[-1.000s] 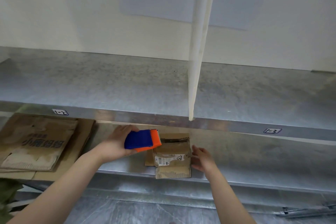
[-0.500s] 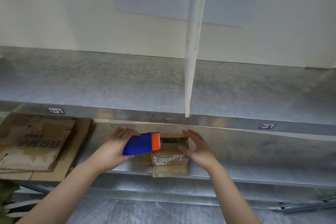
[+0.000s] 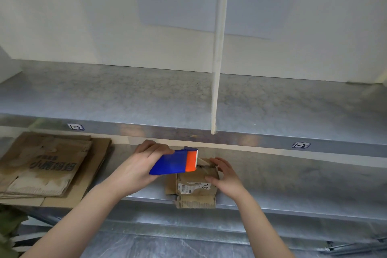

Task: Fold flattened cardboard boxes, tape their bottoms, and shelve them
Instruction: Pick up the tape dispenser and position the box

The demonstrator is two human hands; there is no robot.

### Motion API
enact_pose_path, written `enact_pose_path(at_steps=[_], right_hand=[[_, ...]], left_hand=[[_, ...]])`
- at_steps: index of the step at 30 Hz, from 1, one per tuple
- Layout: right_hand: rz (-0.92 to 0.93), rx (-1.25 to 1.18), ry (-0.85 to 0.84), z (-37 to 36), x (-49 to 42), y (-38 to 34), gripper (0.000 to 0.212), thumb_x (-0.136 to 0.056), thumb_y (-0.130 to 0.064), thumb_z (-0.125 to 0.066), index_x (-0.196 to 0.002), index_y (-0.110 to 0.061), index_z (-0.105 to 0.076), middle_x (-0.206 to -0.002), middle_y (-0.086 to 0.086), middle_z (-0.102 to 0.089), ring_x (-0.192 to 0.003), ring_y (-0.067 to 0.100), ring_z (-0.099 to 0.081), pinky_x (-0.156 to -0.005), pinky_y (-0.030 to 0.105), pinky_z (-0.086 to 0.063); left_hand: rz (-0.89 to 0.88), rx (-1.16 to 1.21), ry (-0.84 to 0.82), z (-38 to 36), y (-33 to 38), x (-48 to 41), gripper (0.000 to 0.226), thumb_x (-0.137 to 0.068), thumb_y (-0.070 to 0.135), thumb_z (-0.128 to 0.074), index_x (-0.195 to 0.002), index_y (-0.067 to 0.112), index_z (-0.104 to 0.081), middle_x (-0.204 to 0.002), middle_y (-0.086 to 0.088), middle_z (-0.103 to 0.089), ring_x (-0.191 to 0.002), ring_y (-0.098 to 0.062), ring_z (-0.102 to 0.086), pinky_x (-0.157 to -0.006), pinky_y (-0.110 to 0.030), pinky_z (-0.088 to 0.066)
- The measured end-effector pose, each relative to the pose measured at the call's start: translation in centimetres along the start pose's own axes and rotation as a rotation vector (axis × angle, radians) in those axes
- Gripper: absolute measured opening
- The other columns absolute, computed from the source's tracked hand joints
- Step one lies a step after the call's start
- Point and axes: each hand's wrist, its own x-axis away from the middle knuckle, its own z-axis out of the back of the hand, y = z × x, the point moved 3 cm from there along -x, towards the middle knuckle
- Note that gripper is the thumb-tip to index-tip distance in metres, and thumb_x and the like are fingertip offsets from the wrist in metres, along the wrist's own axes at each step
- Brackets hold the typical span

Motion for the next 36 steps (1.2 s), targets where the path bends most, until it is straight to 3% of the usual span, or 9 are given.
enact_pose_path(at_steps=[6, 10, 15, 18, 20, 25, 30, 34, 36], right_hand=[[-0.003, -0.044, 0.027, -0.8, 0.2, 0.4, 0.065, -0.085, -0.027, -0.072, -0.143, -0.028, -0.042, -0.152, -0.010, -0.029, -0.135, 0.013, -0.038, -0.105, 0.021, -0.034], [-0.018, -0.090, 0.026, -0.8, -0.1, 0.3, 0.066, -0.084, -0.023, -0.073, -0.142, -0.028, -0.043, -0.150, -0.009, -0.031, -0.134, 0.014, -0.039, -0.106, 0.024, -0.036], [-0.010, -0.128, 0.075, -0.5, 0.2, 0.2, 0.063, -0.085, -0.023, -0.073, -0.140, -0.029, -0.043, -0.132, -0.018, -0.040, -0.123, 0.008, -0.044, -0.100, 0.022, -0.039], [-0.018, -0.235, 0.210, -0.5, 0.6, 0.0, 0.042, -0.093, -0.035, -0.062, -0.133, -0.033, -0.049, -0.129, -0.016, -0.053, -0.110, 0.008, -0.055, -0.089, 0.027, -0.051], [-0.051, -0.268, 0.297, -0.5, 0.9, 0.0, 0.030, -0.100, -0.033, -0.049, -0.130, -0.029, -0.053, -0.125, -0.012, -0.060, -0.103, 0.007, -0.058, -0.082, 0.020, -0.047], [-0.097, -0.292, 0.375, -0.6, 1.2, 0.5, 0.031, -0.103, -0.035, -0.041, -0.126, -0.021, -0.057, -0.110, -0.007, -0.065, -0.103, 0.016, -0.062, -0.082, 0.022, -0.043], [-0.090, -0.366, 0.272, -0.8, 0.7, 1.0, 0.024, -0.102, -0.034, -0.043, -0.121, -0.048, -0.045, -0.106, -0.009, -0.064, -0.096, 0.014, -0.065, -0.081, 0.046, -0.058], [-0.116, -0.519, 0.076, -1.1, 1.0, 0.5, 0.044, -0.095, -0.035, -0.060, -0.134, -0.046, -0.042, -0.131, -0.014, -0.053, -0.114, 0.013, -0.057, -0.083, 0.038, -0.057], [-0.076, -0.432, 0.022, -1.2, 0.9, 0.3, 0.062, -0.086, -0.045, -0.069, -0.141, -0.041, -0.039, -0.135, -0.020, -0.049, -0.118, 0.010, -0.054, -0.088, 0.034, -0.055]], left_hand=[[0.032, -0.043, -0.010, 0.5, -0.2, -0.4, 0.059, -0.072, 0.021, -0.081, -0.123, 0.028, -0.051, -0.118, 0.005, -0.062, -0.109, -0.020, -0.054, -0.088, -0.027, -0.043], [-0.058, -0.054, -0.025, 1.5, 1.8, -1.6, 0.061, -0.076, 0.021, -0.079, -0.127, 0.031, -0.046, -0.125, 0.009, -0.060, -0.111, -0.018, -0.057, -0.086, -0.028, -0.049], [-0.009, -0.084, -0.057, 1.3, 2.8, -3.7, 0.059, -0.087, 0.024, -0.067, -0.137, 0.037, -0.038, -0.130, 0.006, -0.057, -0.112, -0.017, -0.056, -0.079, -0.028, -0.053], [0.116, -0.044, -0.111, 0.4, 1.9, -4.0, 0.052, -0.094, 0.033, -0.053, -0.143, 0.033, -0.035, -0.129, 0.007, -0.056, -0.111, -0.015, -0.055, -0.081, -0.024, -0.048], [0.102, -0.024, -0.099, 0.2, 1.7, -4.1, 0.050, -0.093, 0.031, -0.056, -0.141, 0.029, -0.040, -0.129, 0.003, -0.056, -0.112, -0.018, -0.054, -0.081, -0.022, -0.044], [0.060, -0.045, -0.118, -0.6, 0.9, -3.4, 0.052, -0.083, 0.039, -0.063, -0.131, 0.032, -0.045, -0.127, 0.001, -0.061, -0.108, -0.028, -0.058, -0.086, -0.030, -0.043], [0.139, -0.023, -0.146, -0.9, 0.6, -3.0, 0.056, -0.086, 0.036, -0.067, -0.138, 0.025, -0.047, -0.137, 0.002, -0.053, -0.121, -0.028, -0.047, -0.092, -0.026, -0.035], [0.165, -0.032, -0.162, -0.8, -0.2, -3.0, 0.057, -0.086, 0.032, -0.068, -0.138, 0.026, -0.046, -0.134, 0.000, -0.055, -0.119, -0.027, -0.049, -0.093, -0.030, -0.039], [0.150, -0.025, -0.162, -0.8, -0.6, -2.9, 0.055, -0.085, 0.032, -0.068, -0.135, 0.026, -0.048, -0.129, 0.000, -0.058, -0.114, -0.026, -0.053, -0.091, -0.031, -0.042]])
